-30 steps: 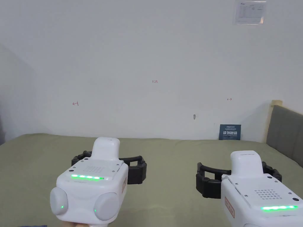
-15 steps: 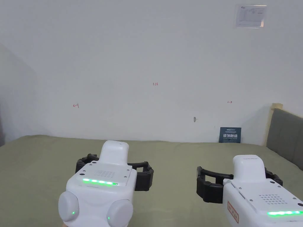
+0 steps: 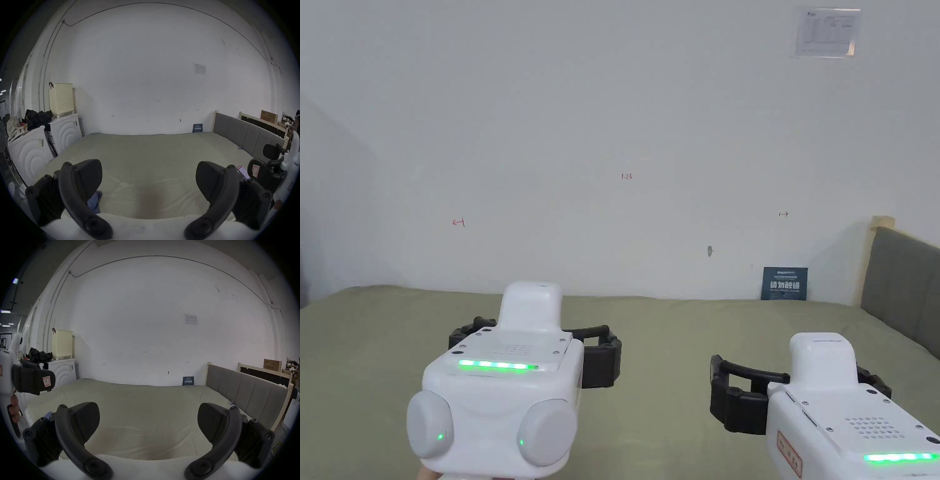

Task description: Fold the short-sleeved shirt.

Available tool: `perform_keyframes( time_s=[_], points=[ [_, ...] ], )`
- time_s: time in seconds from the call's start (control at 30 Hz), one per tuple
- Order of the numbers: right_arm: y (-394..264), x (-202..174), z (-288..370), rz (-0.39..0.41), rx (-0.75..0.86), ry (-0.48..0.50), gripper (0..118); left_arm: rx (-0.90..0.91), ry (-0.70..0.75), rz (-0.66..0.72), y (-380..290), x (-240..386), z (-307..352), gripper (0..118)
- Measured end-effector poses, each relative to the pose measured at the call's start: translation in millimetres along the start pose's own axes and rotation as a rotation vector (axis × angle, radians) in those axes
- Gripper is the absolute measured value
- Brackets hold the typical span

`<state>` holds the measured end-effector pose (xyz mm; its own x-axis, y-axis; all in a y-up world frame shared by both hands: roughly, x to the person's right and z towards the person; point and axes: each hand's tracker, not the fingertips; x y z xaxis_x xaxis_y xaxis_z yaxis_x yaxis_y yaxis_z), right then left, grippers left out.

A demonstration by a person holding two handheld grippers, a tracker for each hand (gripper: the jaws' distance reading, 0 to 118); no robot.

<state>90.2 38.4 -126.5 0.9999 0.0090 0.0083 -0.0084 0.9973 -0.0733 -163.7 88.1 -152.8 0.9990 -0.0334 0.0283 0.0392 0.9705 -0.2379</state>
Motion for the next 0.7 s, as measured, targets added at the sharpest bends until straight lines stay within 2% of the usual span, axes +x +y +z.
perform_keyframes(
  time_s=[0.23, 0.33, 0.47, 0.57, 0.7],
  points=[
    [2.4, 0.4, 1.5, -0.003, 0.005, 0.004, 117, 0.039, 0.0, -0.041, -5.2, -1.8, -5.7, 117],
    [3.9, 0.9, 1.6, -0.005, 0.008, 0.005, 117, 0.007, -0.047, 0.014, -4.8, -8.1, -9.2, 117],
    [4.2, 1.2, 2.1, -0.006, 0.007, 0.006, 117, 0.013, -0.018, 0.089, -3.9, -11.5, -9.4, 118],
    [4.2, 1.6, 2.2, -0.001, 0.006, 0.005, 117, -0.085, -0.105, 0.082, -0.1, -14.5, -12.7, 118],
    [5.5, 1.8, 2.7, -0.007, 0.009, 0.006, 117, -0.084, -0.07, 0.085, -4.5, -12.4, -16.0, 118]
  ],
)
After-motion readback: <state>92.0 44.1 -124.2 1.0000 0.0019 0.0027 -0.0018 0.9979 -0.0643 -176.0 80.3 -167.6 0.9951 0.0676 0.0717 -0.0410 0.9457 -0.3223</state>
